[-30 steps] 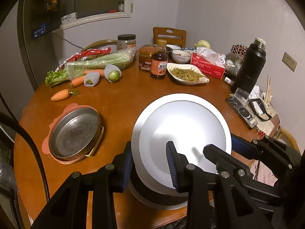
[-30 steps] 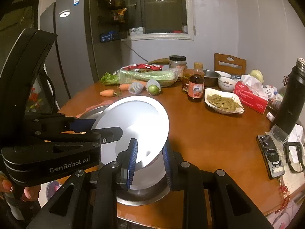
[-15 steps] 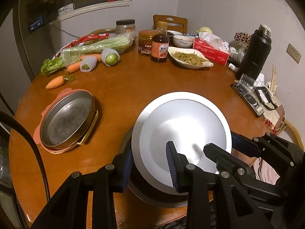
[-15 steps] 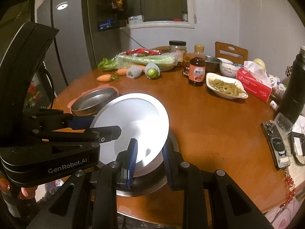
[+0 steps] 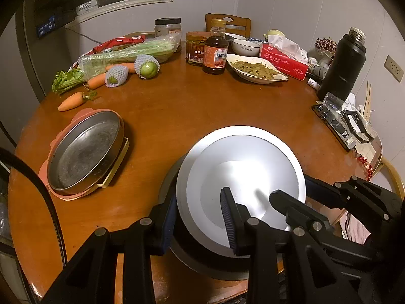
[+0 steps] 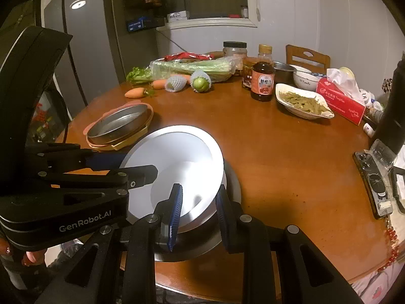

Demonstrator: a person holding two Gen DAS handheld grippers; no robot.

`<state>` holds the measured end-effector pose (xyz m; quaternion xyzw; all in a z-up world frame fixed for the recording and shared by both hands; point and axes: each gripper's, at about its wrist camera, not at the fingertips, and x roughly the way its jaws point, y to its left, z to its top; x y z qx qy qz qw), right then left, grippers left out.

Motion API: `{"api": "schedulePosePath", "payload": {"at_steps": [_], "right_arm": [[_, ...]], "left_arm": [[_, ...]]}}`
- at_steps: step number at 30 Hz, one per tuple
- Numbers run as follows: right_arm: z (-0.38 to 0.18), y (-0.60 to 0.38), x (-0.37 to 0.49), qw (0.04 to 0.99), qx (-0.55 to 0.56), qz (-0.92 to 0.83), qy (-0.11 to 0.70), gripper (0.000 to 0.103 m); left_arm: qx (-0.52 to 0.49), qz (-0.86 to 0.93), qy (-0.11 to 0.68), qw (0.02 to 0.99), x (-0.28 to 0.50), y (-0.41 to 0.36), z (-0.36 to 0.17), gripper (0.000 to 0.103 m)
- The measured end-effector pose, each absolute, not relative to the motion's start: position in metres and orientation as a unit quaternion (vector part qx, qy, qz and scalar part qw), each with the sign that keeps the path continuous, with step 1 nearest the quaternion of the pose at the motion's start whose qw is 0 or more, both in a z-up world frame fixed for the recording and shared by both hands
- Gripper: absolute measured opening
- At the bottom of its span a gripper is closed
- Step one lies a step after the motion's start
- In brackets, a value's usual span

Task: Organize plates and bowls
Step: 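Carry the second bowl toward the plate stack with the left gripper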

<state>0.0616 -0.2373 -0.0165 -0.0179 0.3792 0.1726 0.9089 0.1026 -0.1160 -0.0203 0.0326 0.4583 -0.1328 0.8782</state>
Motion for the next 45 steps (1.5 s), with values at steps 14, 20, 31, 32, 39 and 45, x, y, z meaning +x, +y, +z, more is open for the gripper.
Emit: {"api": "schedulePosePath", "payload": {"at_steps": [14, 20, 31, 32, 39, 45], "right_arm": [[-0.016, -0.238, 0.062, 0.909, -0.012, 0.169, 0.380, 0.034], [-0.013, -0.240, 0.061, 0.912, -0.008, 0.163, 0.377, 0.035], [-0.008, -0.257, 0.067, 0.914, 0.026, 0.141, 0.380, 0.050], [-0.009, -0.259, 0.068, 0.913, 0.032, 0.139, 0.382, 0.050], [-0.022, -0.270, 0.079, 0.895, 0.077, 0.135, 0.419, 0.053], [-0.031, -0.266, 0.085, 0.884, 0.088, 0.143, 0.436, 0.053]], "left_arm": [[0.030, -0.128, 0.457, 0.880, 0.102, -0.113, -0.019, 0.036], [0.029, -0.125, 0.454, 0.882, 0.101, -0.110, -0.016, 0.041], [0.000, -0.126, 0.451, 0.883, 0.103, -0.093, -0.013, 0.055], [-0.005, -0.126, 0.453, 0.883, 0.104, -0.092, -0.014, 0.055], [-0.026, -0.127, 0.464, 0.876, 0.111, -0.085, -0.023, 0.058], [-0.046, -0.123, 0.471, 0.872, 0.117, -0.075, -0.029, 0.059]]}}
